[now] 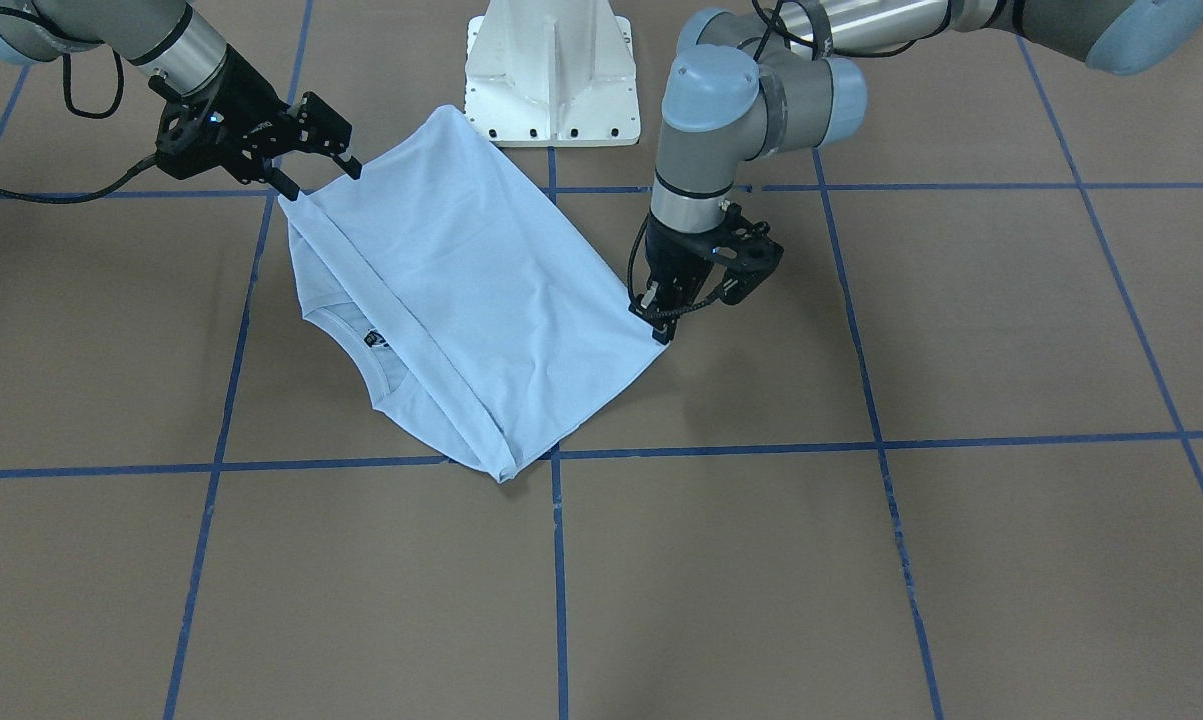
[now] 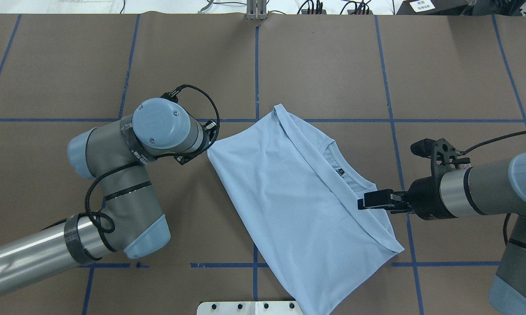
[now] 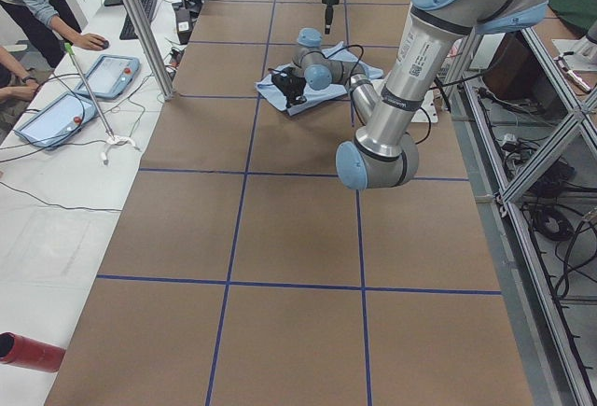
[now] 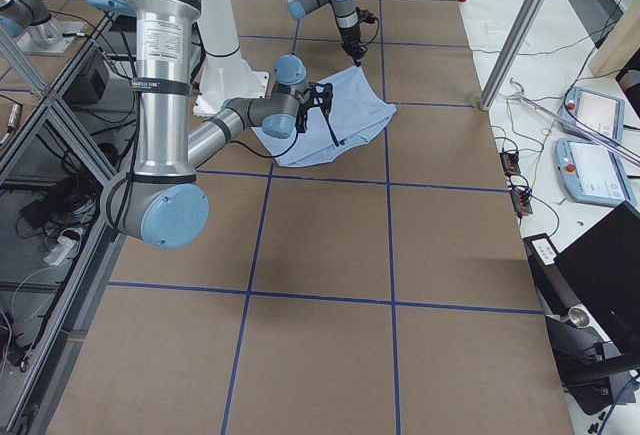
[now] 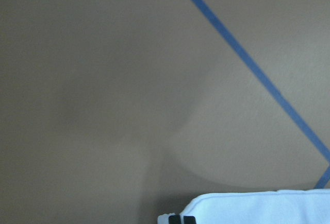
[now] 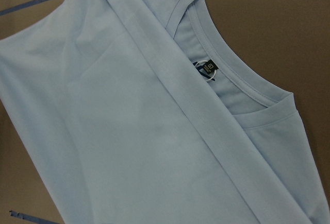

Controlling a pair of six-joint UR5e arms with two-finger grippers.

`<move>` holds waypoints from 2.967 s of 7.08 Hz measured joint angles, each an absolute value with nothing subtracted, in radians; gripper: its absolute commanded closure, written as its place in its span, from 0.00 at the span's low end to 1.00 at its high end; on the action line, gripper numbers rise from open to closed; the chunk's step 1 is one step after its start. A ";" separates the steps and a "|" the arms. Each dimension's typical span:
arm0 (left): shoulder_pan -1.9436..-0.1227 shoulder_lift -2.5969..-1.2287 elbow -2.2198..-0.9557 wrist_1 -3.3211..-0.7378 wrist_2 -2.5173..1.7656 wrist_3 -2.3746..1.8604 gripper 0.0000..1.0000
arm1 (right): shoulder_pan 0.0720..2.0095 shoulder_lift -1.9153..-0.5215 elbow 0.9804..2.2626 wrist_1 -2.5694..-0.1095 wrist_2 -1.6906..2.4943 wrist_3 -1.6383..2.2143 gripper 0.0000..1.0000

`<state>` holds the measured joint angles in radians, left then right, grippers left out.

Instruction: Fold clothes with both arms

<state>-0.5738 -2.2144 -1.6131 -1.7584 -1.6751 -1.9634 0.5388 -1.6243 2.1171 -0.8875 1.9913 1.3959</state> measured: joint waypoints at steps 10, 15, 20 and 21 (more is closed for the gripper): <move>-0.751 -2.482 -0.911 -2.368 -1.448 -1.549 0.00 | 0.537 -1.599 2.087 -0.891 1.932 1.394 0.00; -0.778 -2.287 -1.304 -2.170 -1.687 -1.398 0.00 | 0.524 -1.368 1.997 -1.179 1.853 1.263 0.00; -0.762 -2.090 -1.667 -1.927 -1.753 -1.335 0.00 | 0.337 -1.085 1.888 -1.507 1.633 1.038 0.00; -0.754 -2.074 -1.675 -1.925 -1.753 -1.337 0.00 | 0.281 -1.070 1.878 -1.513 1.556 1.027 0.07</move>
